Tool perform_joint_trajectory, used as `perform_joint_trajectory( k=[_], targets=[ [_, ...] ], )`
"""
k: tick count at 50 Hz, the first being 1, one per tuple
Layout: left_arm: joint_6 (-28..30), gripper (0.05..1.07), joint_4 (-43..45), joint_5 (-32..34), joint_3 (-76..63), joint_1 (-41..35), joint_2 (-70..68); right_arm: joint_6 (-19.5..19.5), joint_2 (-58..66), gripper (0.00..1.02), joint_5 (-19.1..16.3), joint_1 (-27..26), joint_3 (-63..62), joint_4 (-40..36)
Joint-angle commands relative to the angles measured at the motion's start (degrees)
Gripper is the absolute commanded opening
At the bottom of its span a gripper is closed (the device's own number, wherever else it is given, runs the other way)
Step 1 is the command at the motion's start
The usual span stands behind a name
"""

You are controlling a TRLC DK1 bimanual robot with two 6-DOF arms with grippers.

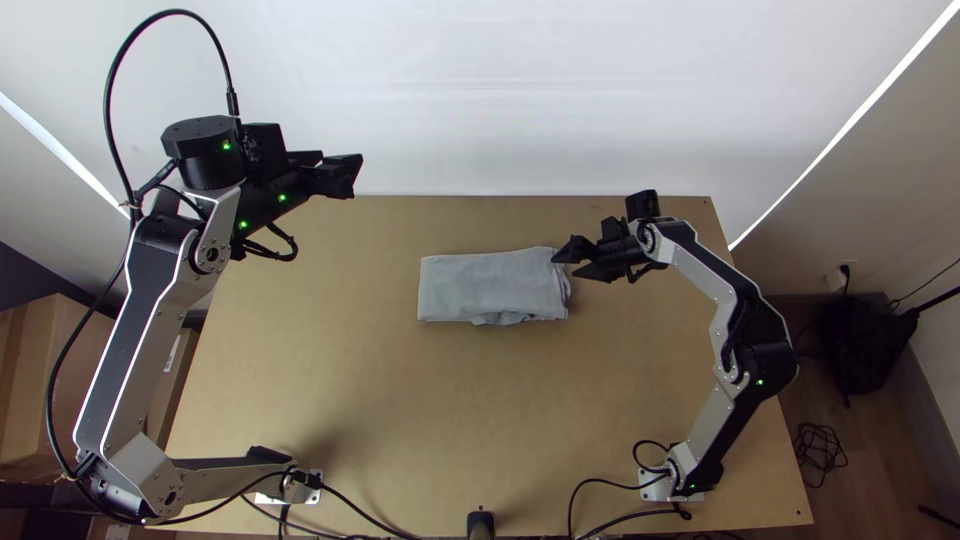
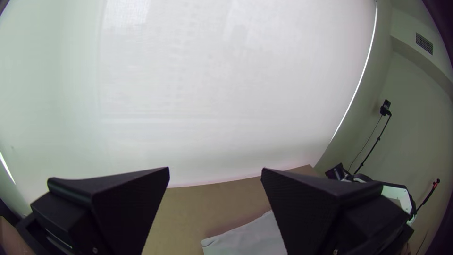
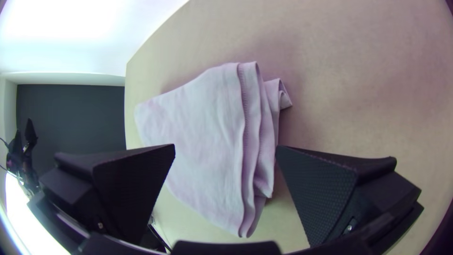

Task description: Fold the t-shirt

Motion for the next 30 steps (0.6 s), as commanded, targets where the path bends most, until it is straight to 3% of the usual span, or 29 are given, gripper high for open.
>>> perform_joint_trajectory(
  k=[1,15,30],
  targets=[
    [-0.1,1.03,-0.2,-0.6,-0.2,0.0,-1.3,-2.0,4.2,0.98,-0.3,0.6,1.6,-0.8],
    [-0.1,1.03,-0.9,-1.0,0.0,0.2,-1.7,-3.0,7.3,0.98,-0.2,2.8,1.9,-0.9],
    [-0.1,1.03,-0.9,-1.3,0.1,0.2,-1.6,-2.5,10.5,0.98,0.5,11.9,4.0,-0.9]
  ],
)
